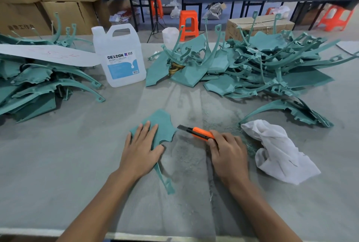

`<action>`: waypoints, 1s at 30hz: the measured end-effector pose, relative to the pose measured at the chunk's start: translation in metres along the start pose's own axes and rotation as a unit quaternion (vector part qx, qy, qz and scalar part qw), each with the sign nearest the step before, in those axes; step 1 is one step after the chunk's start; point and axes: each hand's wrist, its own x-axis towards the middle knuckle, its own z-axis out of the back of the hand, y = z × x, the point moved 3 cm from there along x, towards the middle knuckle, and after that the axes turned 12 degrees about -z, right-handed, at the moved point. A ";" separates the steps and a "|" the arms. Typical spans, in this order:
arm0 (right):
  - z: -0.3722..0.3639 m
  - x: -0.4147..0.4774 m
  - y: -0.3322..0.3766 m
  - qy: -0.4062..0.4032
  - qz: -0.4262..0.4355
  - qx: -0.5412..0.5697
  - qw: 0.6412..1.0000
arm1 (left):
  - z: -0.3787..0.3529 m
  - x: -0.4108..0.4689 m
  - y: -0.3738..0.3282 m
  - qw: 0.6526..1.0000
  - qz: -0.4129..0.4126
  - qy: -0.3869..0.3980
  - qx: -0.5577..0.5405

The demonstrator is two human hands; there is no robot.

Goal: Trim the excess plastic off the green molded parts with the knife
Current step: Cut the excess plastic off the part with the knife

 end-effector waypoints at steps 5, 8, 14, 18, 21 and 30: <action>0.003 0.000 -0.005 0.002 0.008 0.073 0.997 | 0.004 -0.017 0.013 1.000 -0.019 0.001 -0.023; 0.002 -0.002 -0.002 0.012 0.042 0.088 0.995 | 0.006 -0.022 0.017 1.000 -0.002 0.024 -0.003; -0.001 0.005 -0.009 0.016 0.009 0.110 0.994 | 0.009 -0.028 0.012 0.998 0.058 0.011 -0.005; -0.001 0.002 -0.006 0.021 0.029 0.112 0.993 | 0.009 -0.031 0.009 0.999 0.031 0.014 -0.042; -0.003 0.002 -0.005 0.023 0.040 0.113 0.993 | 0.012 -0.032 0.008 0.997 -0.010 -0.006 -0.071; -0.006 0.005 -0.012 0.023 0.016 0.119 0.993 | 0.034 -0.013 0.006 0.994 0.018 0.107 -0.024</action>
